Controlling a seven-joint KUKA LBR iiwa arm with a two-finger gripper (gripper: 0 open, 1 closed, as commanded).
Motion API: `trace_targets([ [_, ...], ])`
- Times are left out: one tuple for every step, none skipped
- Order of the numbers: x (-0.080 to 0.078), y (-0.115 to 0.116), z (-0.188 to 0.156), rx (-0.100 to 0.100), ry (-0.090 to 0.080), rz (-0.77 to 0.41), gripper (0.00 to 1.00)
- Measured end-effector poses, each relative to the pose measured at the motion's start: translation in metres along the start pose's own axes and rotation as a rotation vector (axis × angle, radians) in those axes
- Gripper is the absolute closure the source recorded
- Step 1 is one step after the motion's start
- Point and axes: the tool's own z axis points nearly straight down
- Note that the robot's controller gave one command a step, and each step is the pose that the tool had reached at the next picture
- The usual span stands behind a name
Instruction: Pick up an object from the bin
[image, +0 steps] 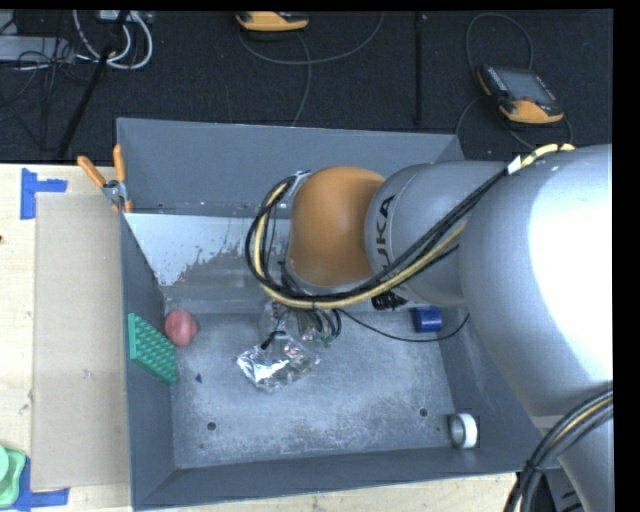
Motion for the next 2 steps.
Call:
trace_targets([
  [0.0412, 0.0093, -0.1046, -0.001, 0.001, 0.049, 1.00],
  [0.0417, 0.0084, -0.0998, 0.001, 0.007, 0.051, 0.00],
])
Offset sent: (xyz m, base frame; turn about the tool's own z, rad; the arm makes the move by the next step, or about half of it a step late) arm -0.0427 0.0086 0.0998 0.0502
